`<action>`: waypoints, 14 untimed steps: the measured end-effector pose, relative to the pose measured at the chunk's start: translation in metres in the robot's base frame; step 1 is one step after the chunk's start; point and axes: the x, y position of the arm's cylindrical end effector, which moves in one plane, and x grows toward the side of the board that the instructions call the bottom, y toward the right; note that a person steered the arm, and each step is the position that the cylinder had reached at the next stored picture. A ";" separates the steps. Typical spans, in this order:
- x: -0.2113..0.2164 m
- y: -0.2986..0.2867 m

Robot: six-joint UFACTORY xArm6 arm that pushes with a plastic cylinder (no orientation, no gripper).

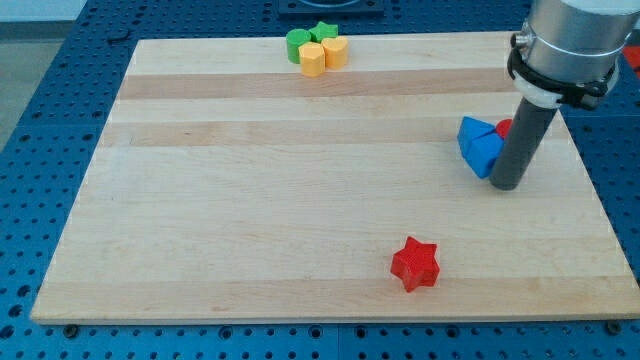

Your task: Push the red star to the blue cube

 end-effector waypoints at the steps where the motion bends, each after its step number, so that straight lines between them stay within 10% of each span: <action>1: 0.024 -0.017; 4: 0.050 -0.159; 6: 0.126 -0.141; 10: 0.104 -0.011; 14: 0.105 -0.136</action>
